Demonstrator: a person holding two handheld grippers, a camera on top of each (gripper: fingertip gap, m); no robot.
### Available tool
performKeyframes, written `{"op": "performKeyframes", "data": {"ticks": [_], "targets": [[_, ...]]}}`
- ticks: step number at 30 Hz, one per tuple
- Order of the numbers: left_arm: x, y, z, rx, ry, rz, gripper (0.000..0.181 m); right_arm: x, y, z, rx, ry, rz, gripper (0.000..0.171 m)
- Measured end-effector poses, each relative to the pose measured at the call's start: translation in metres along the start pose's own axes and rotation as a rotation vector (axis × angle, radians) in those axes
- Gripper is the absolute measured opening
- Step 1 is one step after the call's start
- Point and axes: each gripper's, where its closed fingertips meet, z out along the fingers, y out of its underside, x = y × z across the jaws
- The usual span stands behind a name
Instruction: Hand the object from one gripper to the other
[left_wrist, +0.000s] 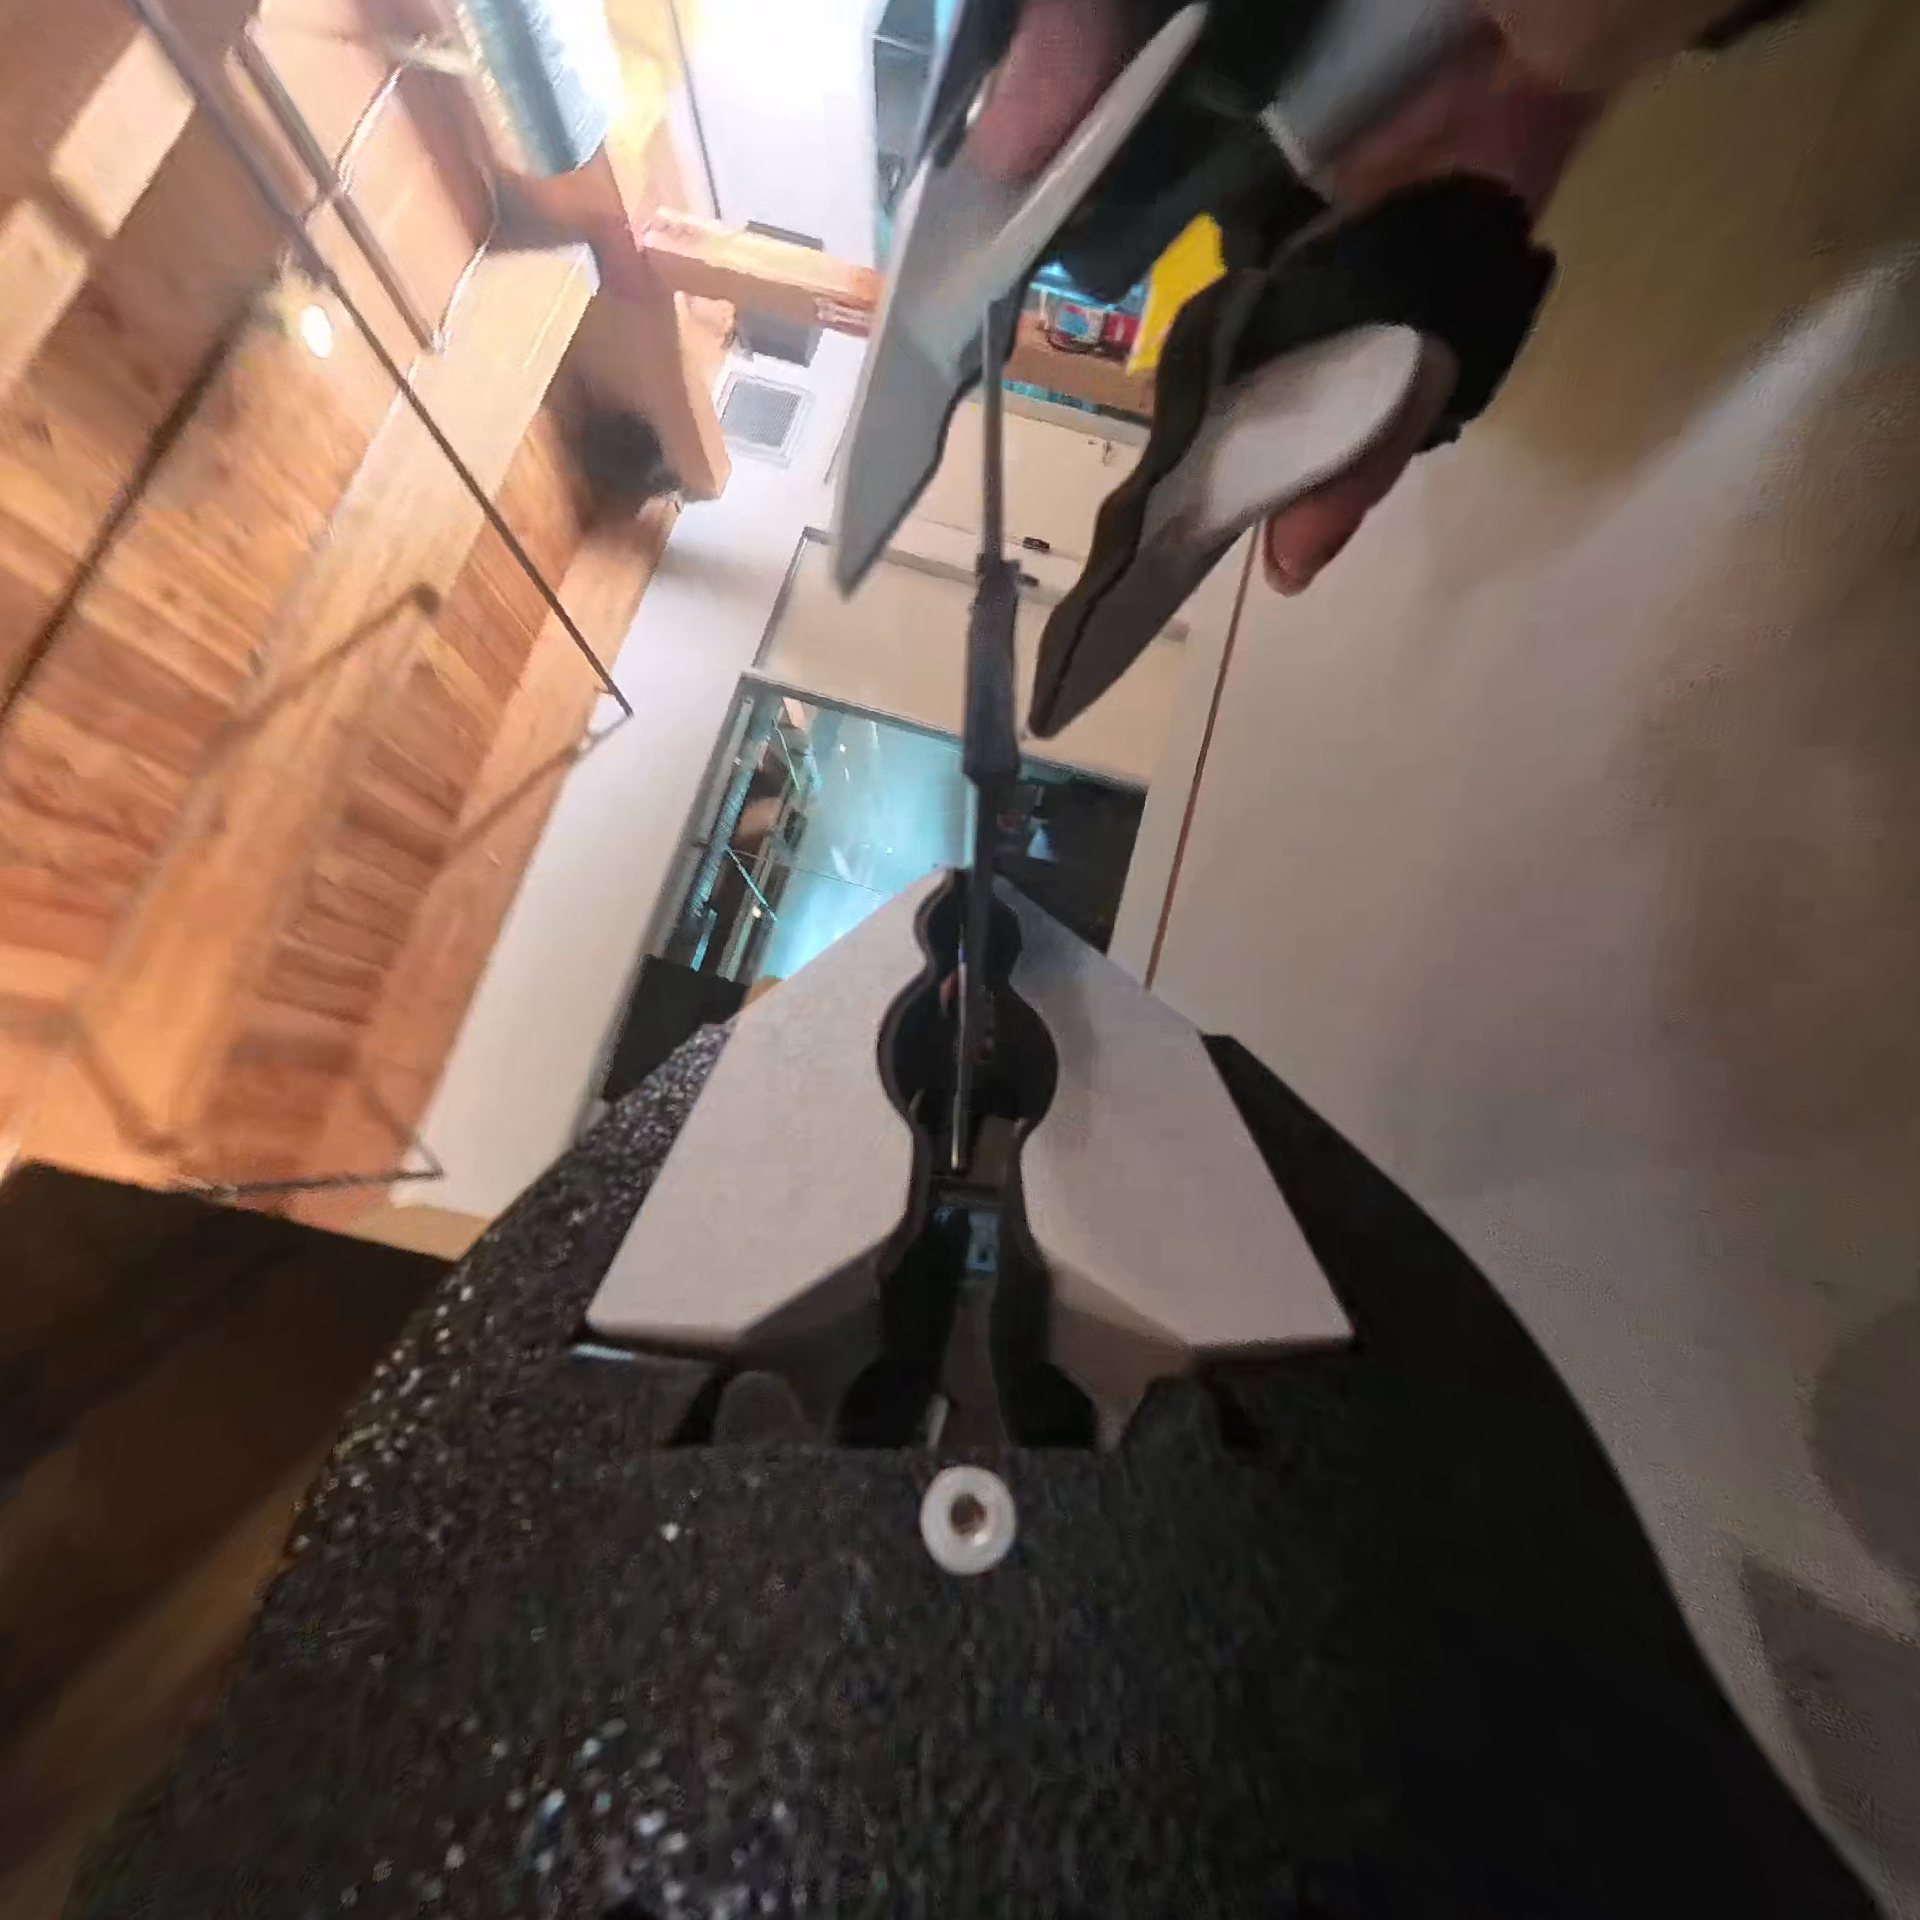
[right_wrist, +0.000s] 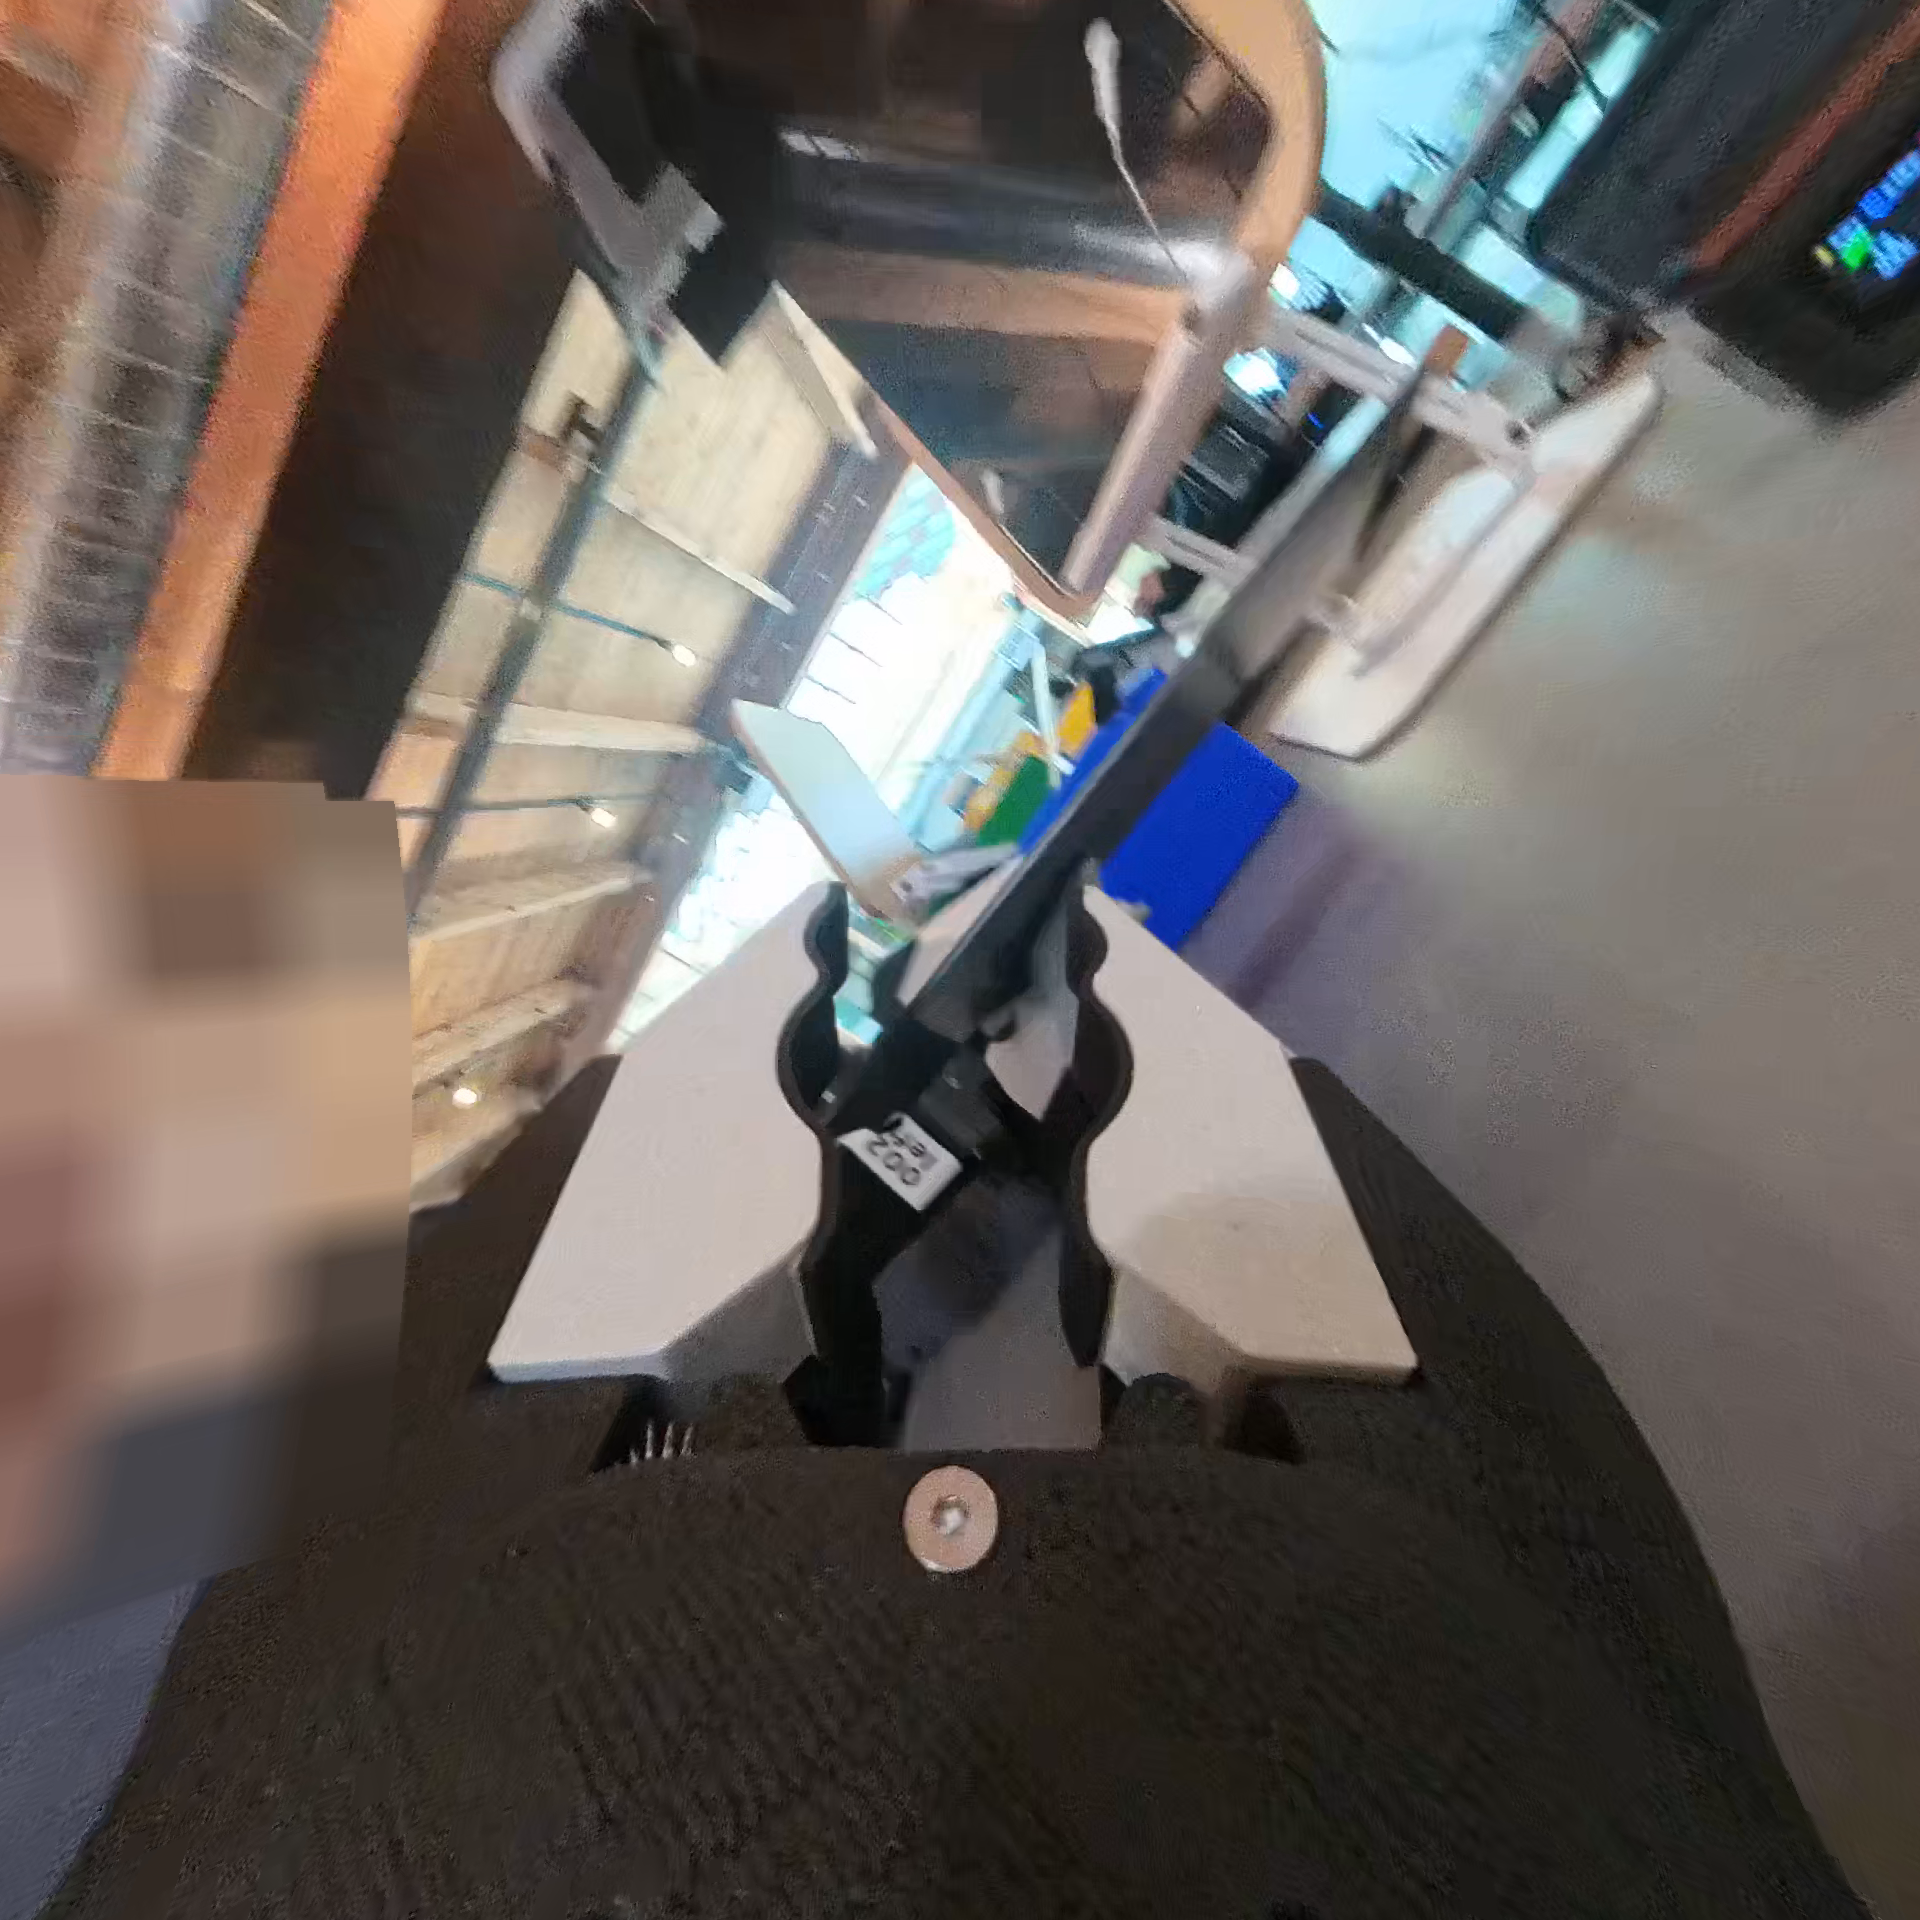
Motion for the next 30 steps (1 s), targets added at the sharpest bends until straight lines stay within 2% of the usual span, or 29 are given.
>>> {"op": "performKeyframes", "data": {"ticks": [4,6,8,13,16,18,25,27,30], "targets": [[0.010,-0.015,-0.002,0.044,0.021,0.112,0.000,0.005,0.021,0.003,-0.135,0.068,-0.039,0.027],[0.011,-0.018,-0.002,0.044,0.025,0.078,0.000,0.010,0.026,0.003,-0.165,0.111,-0.095,0.010],[0.011,-0.018,-0.002,0.059,0.053,-0.065,0.005,0.014,0.027,0.002,-0.180,0.142,-0.164,0.007],[0.006,-0.021,-0.004,0.139,0.193,-0.578,0.030,0.004,0.022,0.005,-0.153,0.114,-0.249,0.006],[0.008,-0.026,-0.007,0.188,0.263,-0.709,0.053,0.004,0.019,0.005,-0.135,0.126,-0.308,0.006],[0.006,-0.025,-0.008,0.201,0.265,-0.740,0.059,0.002,0.015,0.004,-0.116,0.119,-0.319,0.006],[-0.009,0.000,-0.004,0.133,0.173,-0.866,0.058,-0.014,-0.003,-0.005,-0.013,0.071,-0.368,0.000],[-0.024,0.007,-0.005,0.159,0.141,-1.045,0.055,-0.019,-0.007,-0.008,0.001,0.076,-0.433,0.000],[-0.040,0.000,-0.010,0.297,0.241,-1.437,0.056,-0.015,-0.006,-0.010,-0.026,0.127,-0.516,0.000]]}}
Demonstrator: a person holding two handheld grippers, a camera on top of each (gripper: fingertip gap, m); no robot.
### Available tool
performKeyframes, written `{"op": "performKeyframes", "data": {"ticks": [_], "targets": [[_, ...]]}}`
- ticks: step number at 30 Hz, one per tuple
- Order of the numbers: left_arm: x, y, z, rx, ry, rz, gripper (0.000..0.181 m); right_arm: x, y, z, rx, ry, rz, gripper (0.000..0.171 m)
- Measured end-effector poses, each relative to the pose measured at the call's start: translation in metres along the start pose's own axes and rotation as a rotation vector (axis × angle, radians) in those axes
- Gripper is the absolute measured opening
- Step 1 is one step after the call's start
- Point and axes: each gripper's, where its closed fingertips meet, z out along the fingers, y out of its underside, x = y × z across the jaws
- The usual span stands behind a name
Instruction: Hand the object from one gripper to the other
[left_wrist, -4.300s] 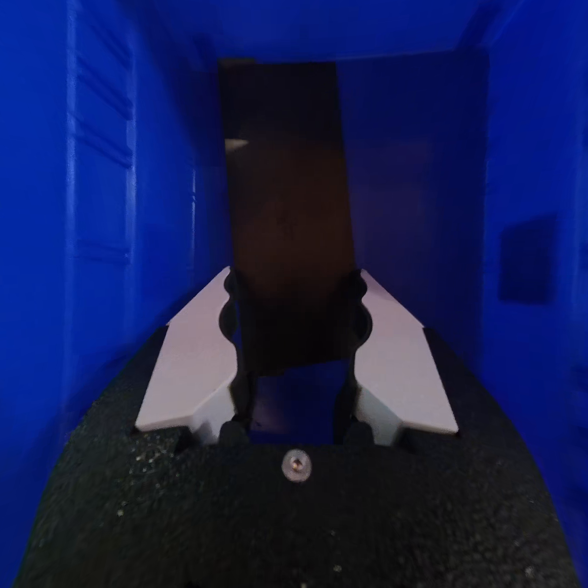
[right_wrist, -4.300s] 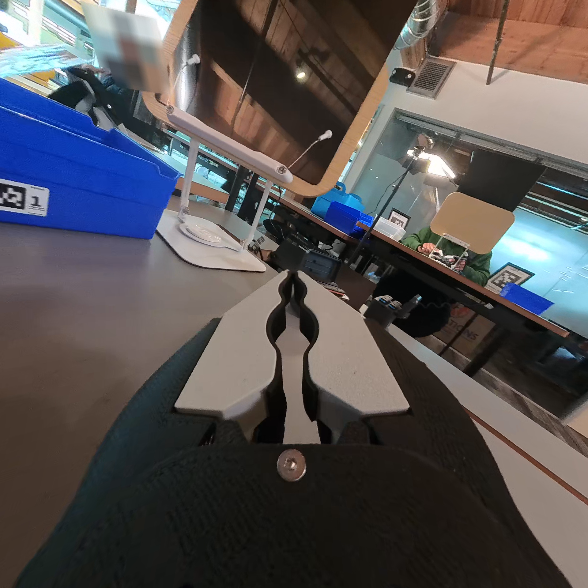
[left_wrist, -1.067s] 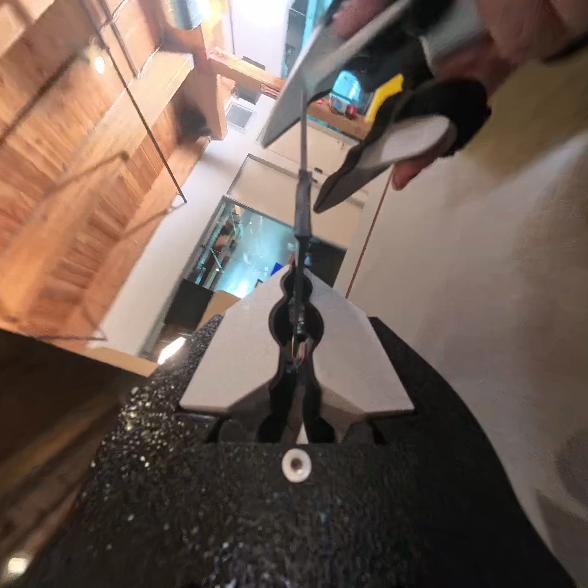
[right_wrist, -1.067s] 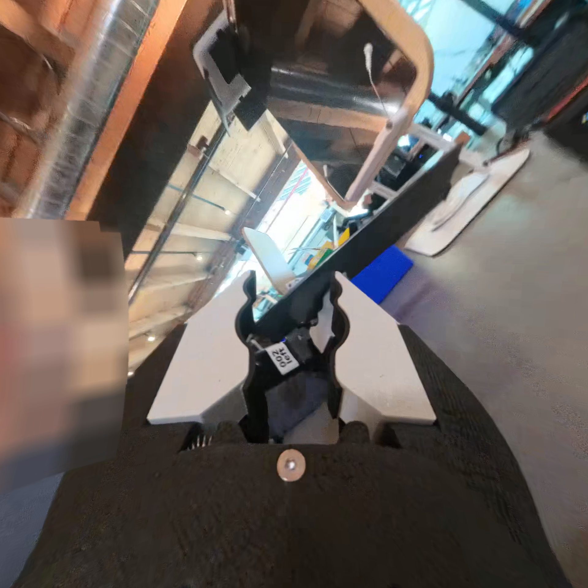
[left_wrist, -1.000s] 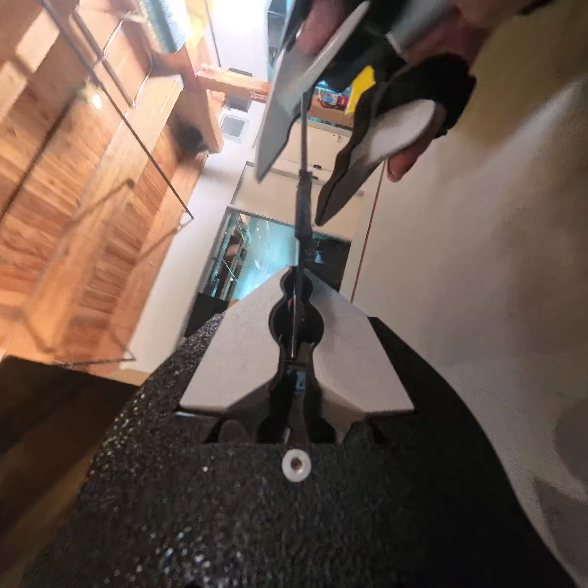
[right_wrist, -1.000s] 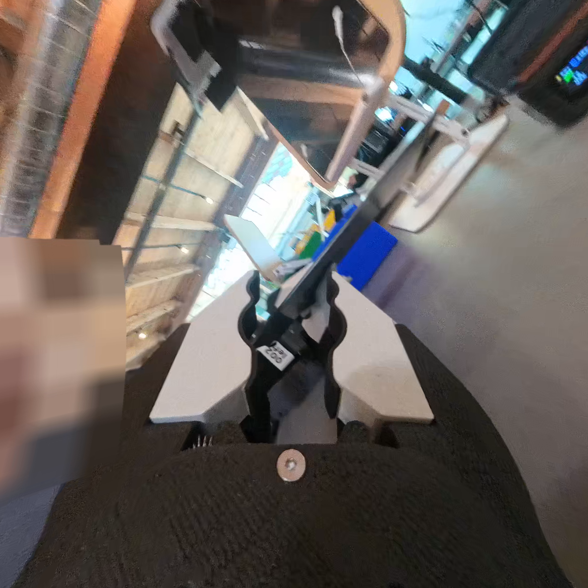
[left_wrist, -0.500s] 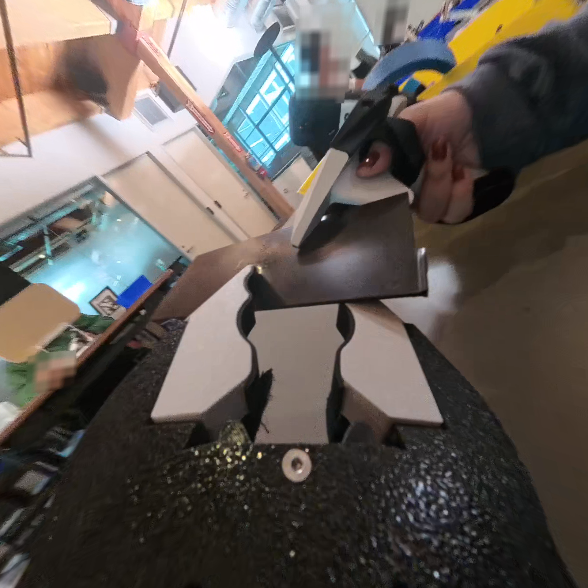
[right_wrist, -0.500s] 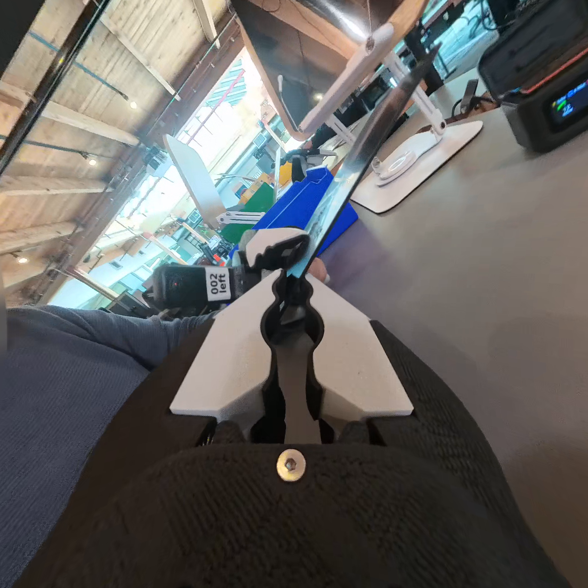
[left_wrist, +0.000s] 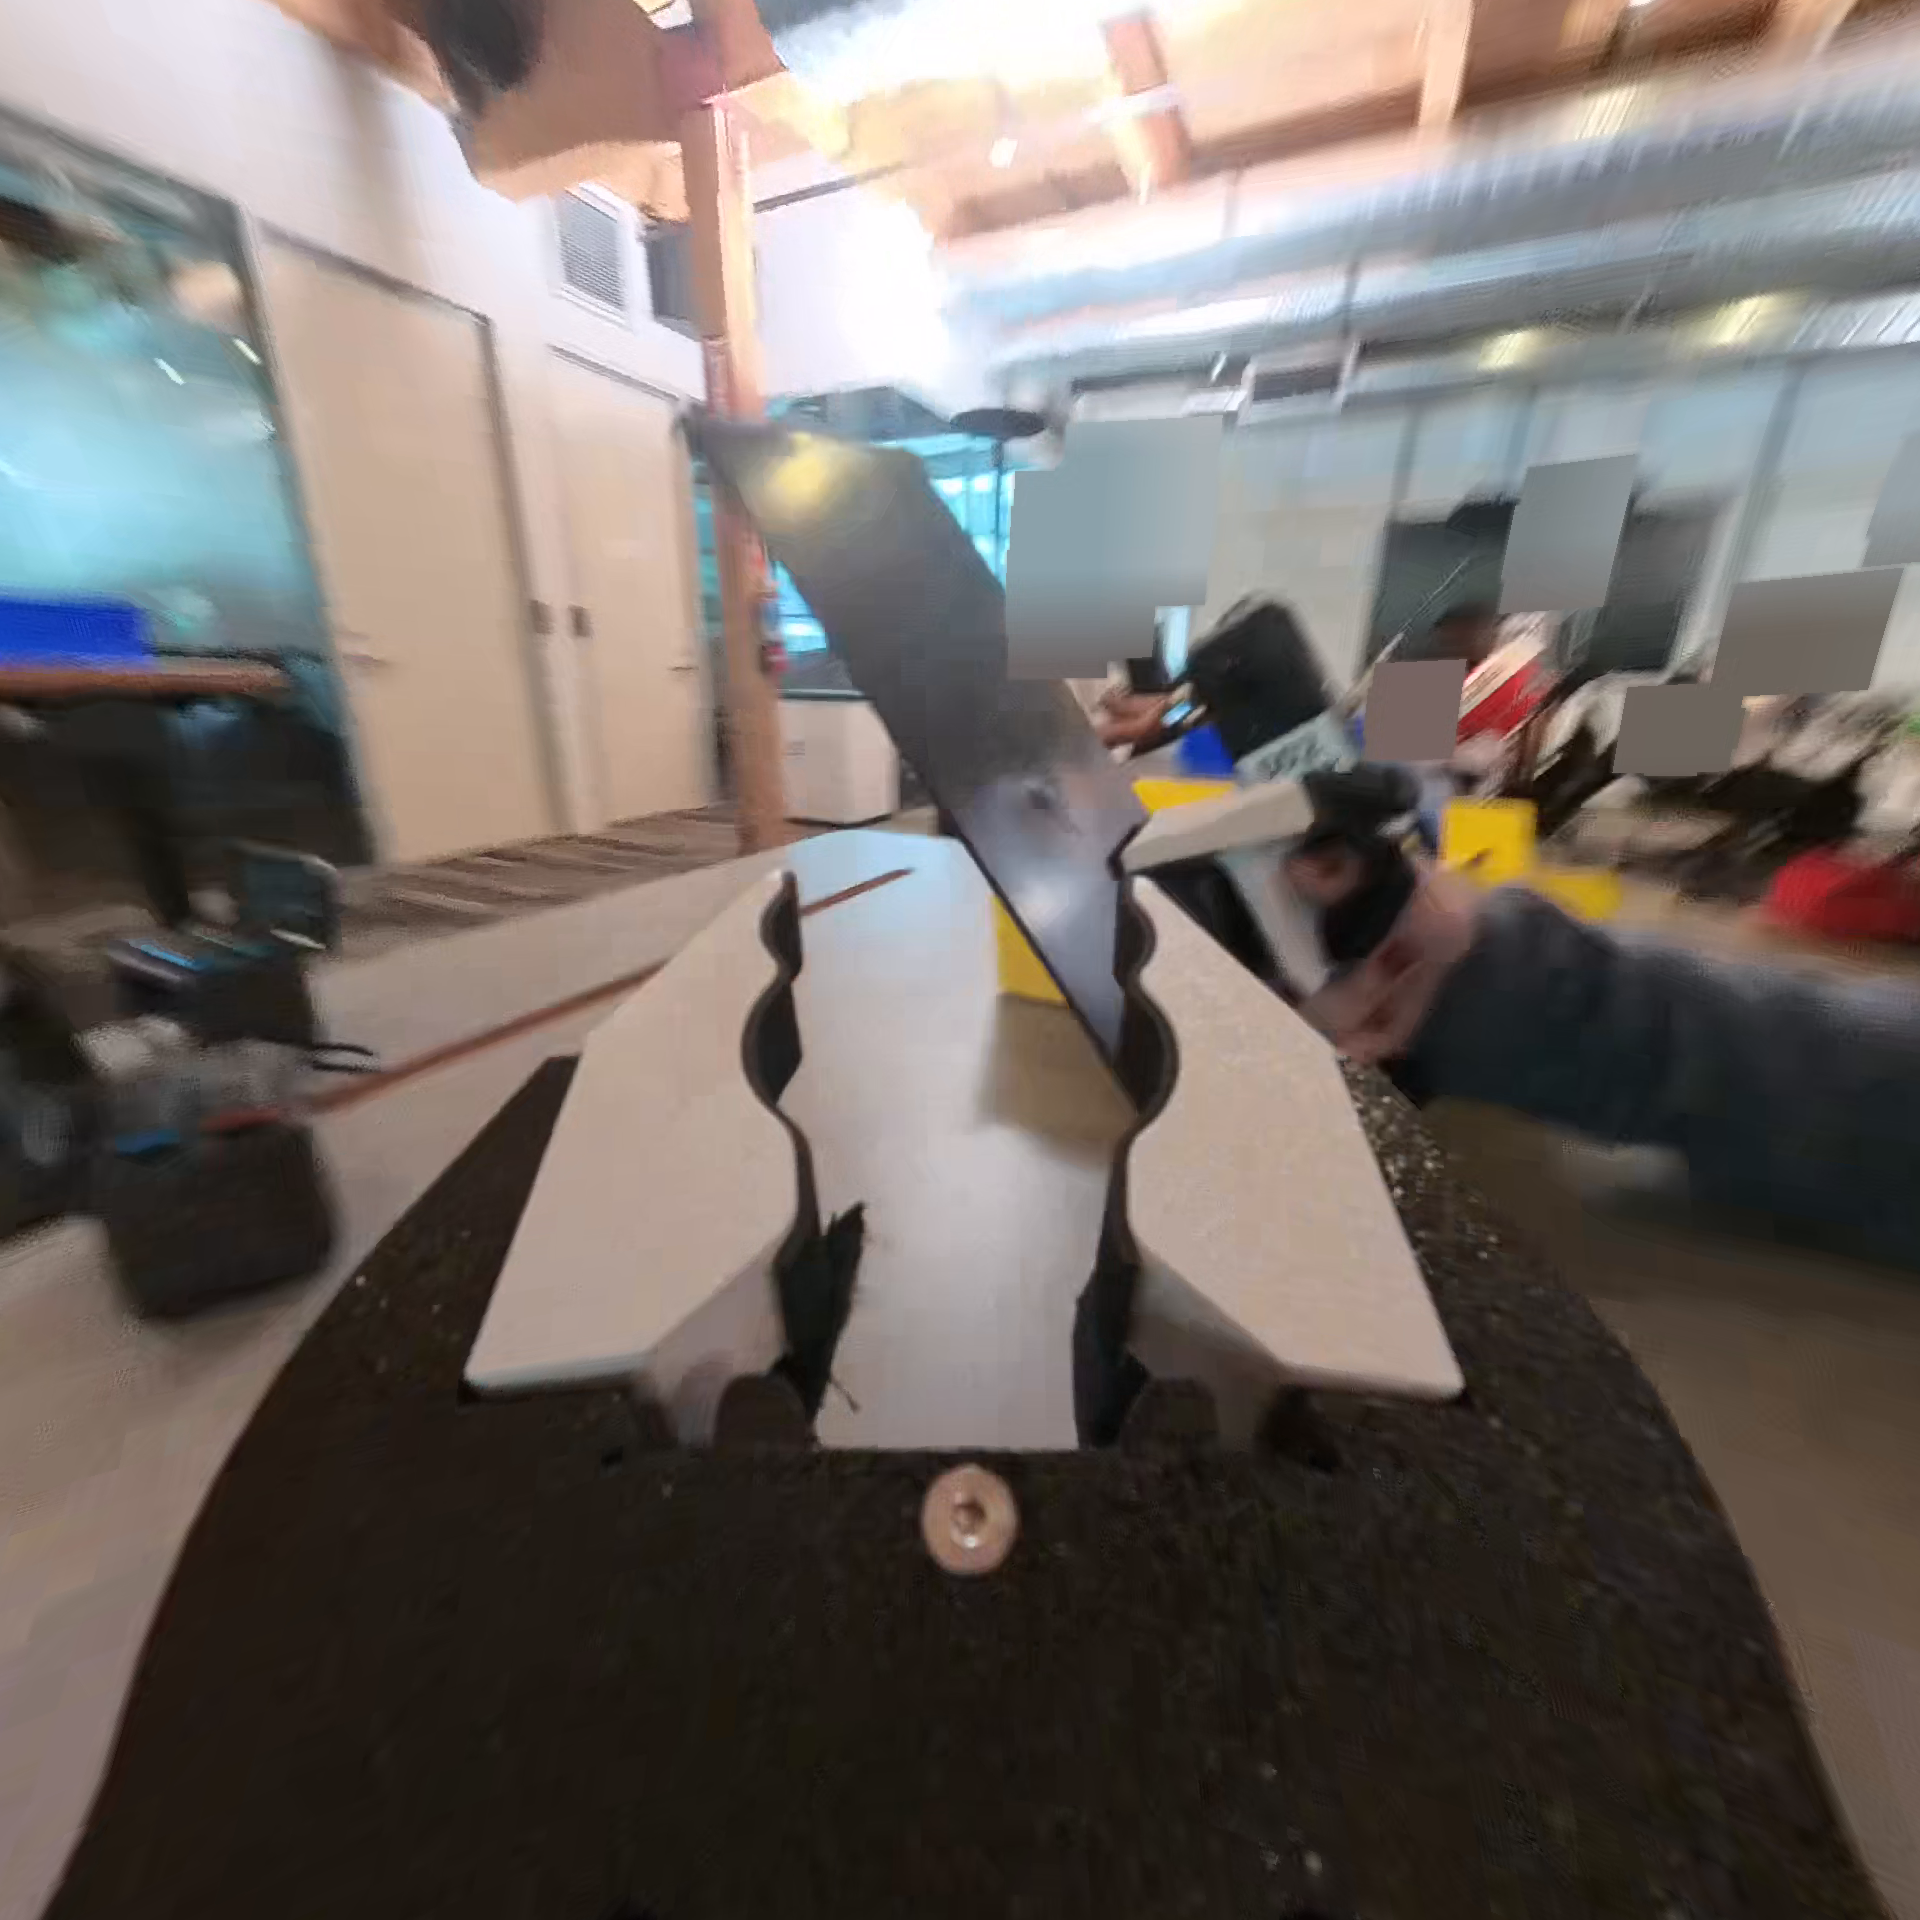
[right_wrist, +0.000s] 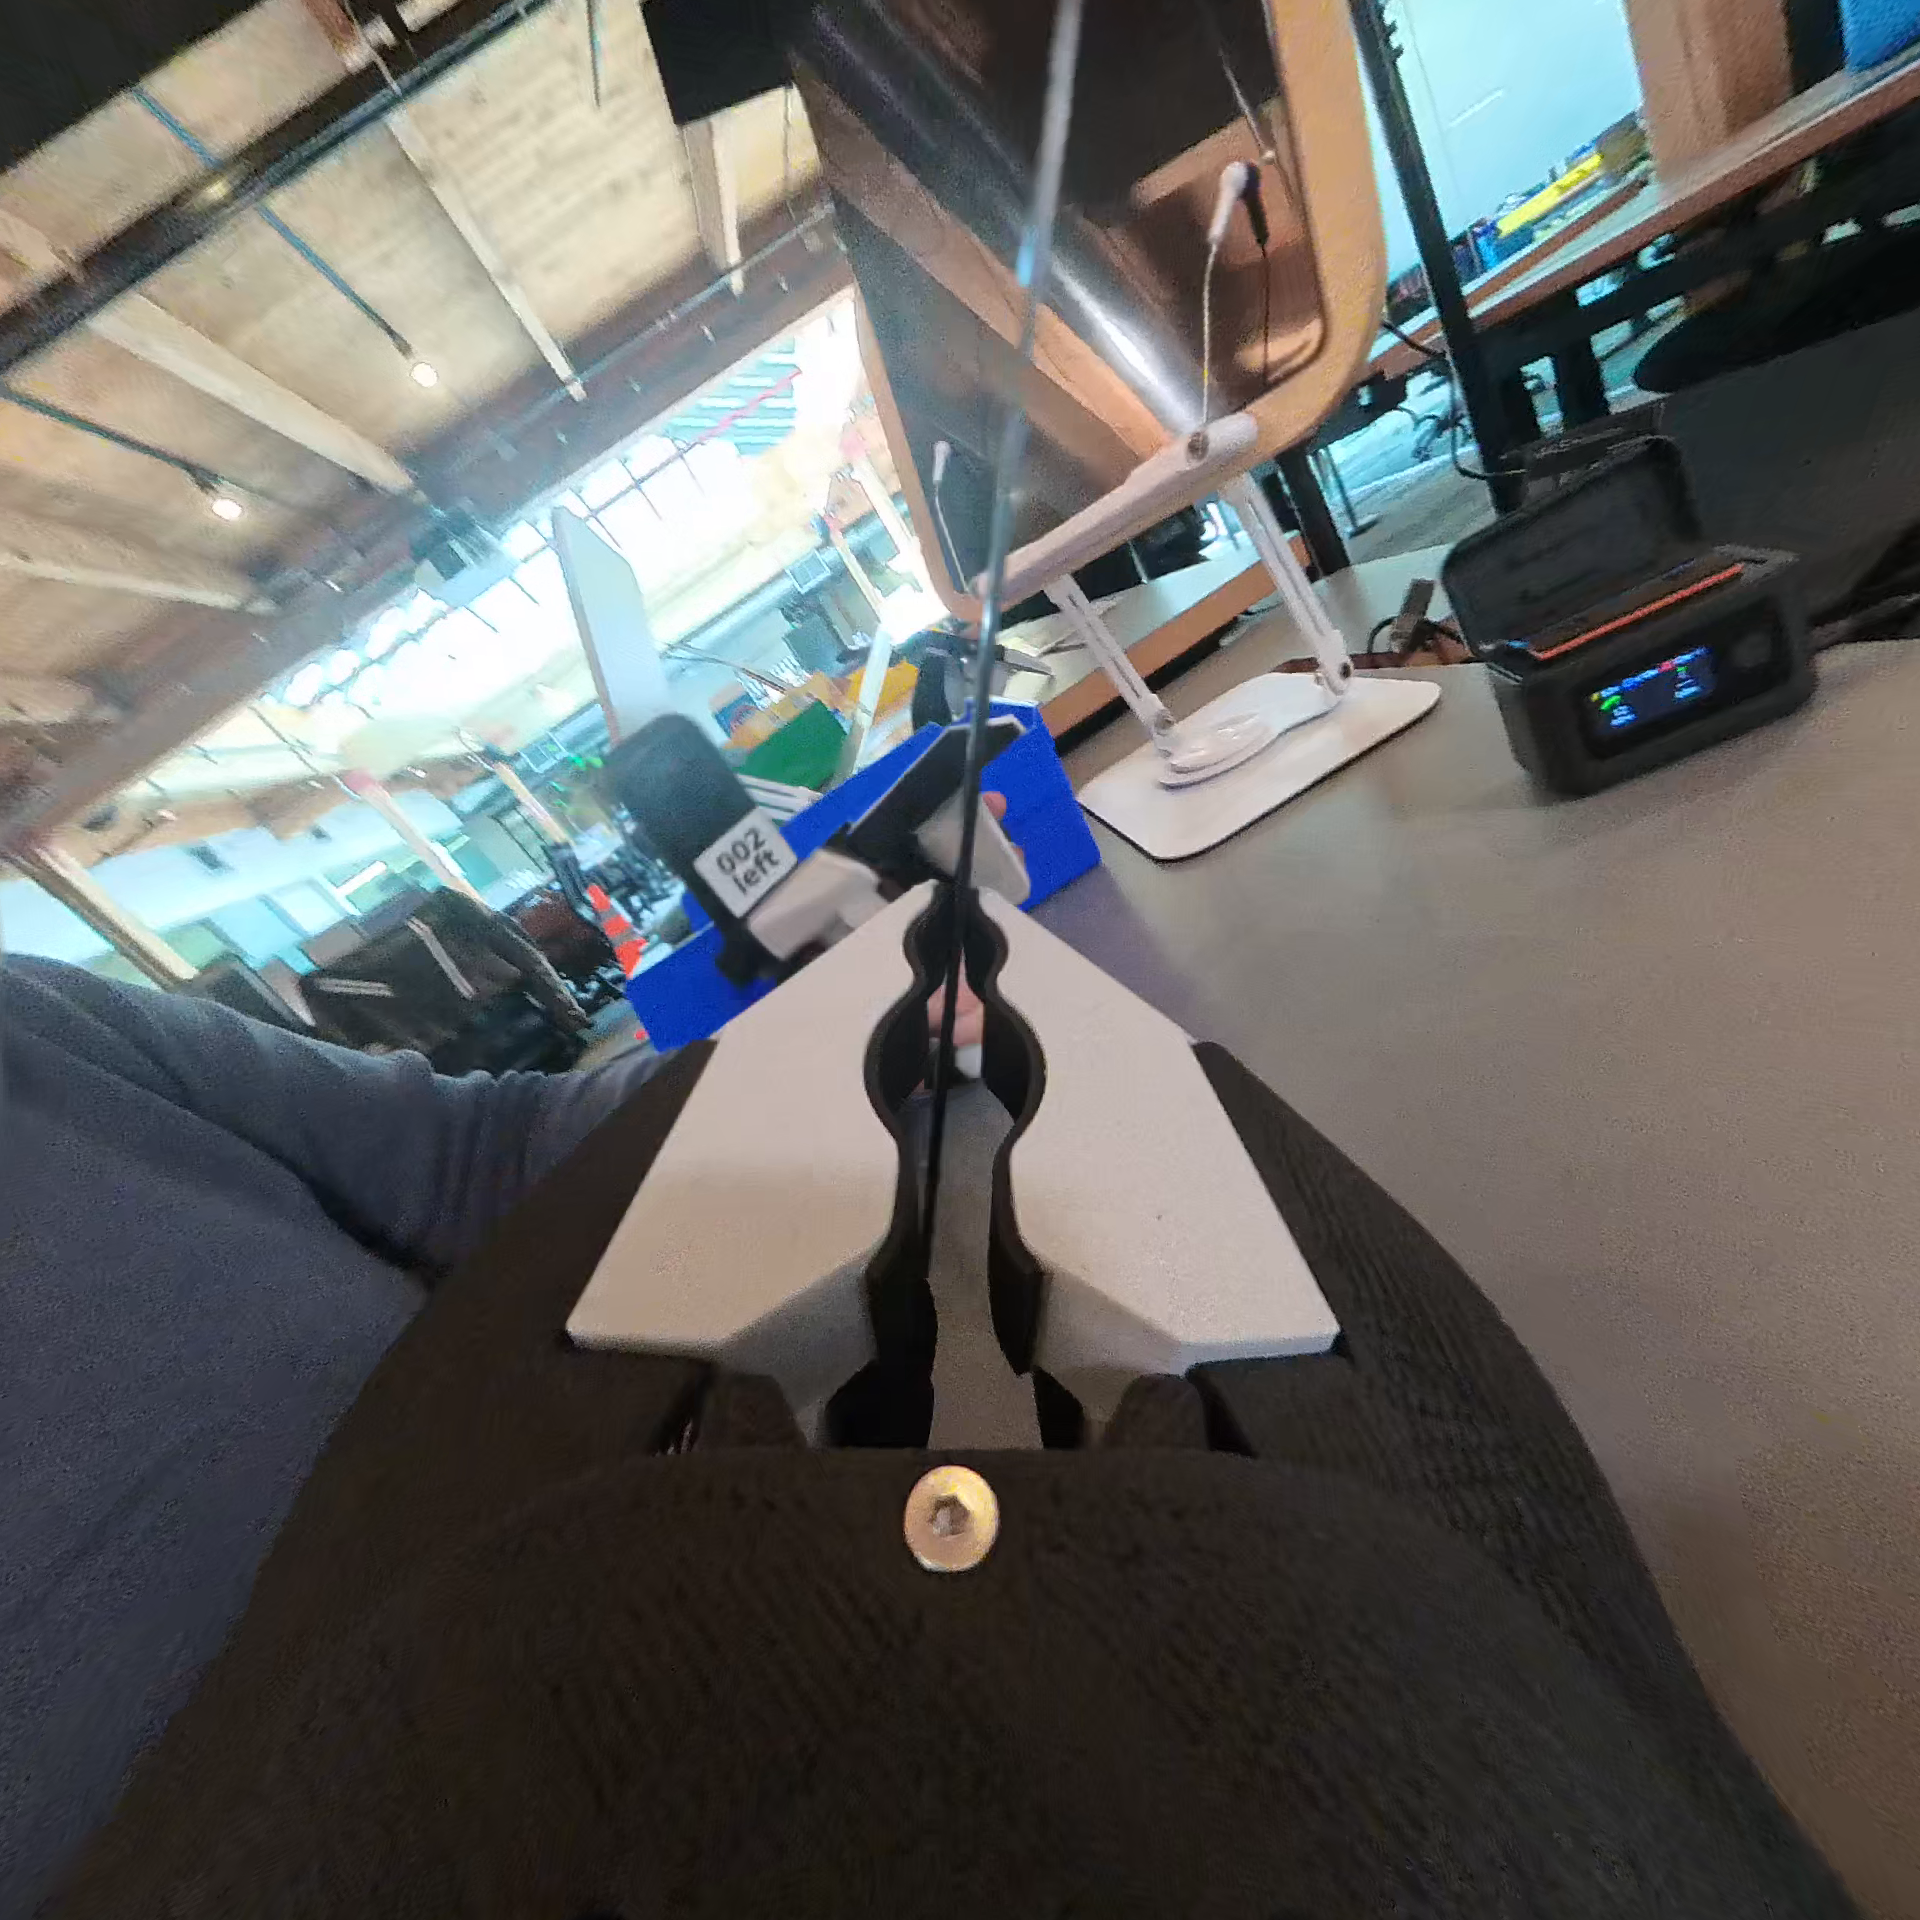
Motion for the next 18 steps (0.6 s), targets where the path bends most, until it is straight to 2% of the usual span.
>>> {"op": "performKeyframes", "data": {"ticks": [4,7,13,14,15,18], "targets": [[0.003,0.003,-0.002,0.024,0.141,-0.279,0.055,-0.007,0.003,0.004,0.005,-0.041,-0.039,0.000],[0.022,0.000,-0.004,0.039,0.328,-0.415,0.033,-0.012,0.008,0.006,-0.022,-0.064,-0.074,0.000],[0.026,0.008,0.000,-0.001,0.340,-0.418,0.030,-0.015,0.025,0.012,-0.132,-0.046,-0.180,0.000],[0.027,0.008,0.000,-0.003,0.342,-0.412,0.023,-0.015,0.030,0.013,-0.157,-0.041,-0.198,0.000],[0.028,0.008,0.000,-0.001,0.347,-0.406,0.004,-0.016,0.033,0.014,-0.179,-0.037,-0.218,0.000],[0.030,0.002,-0.001,0.034,0.364,-0.389,0.000,-0.015,0.031,0.017,-0.152,-0.017,-0.238,0.003]]}}
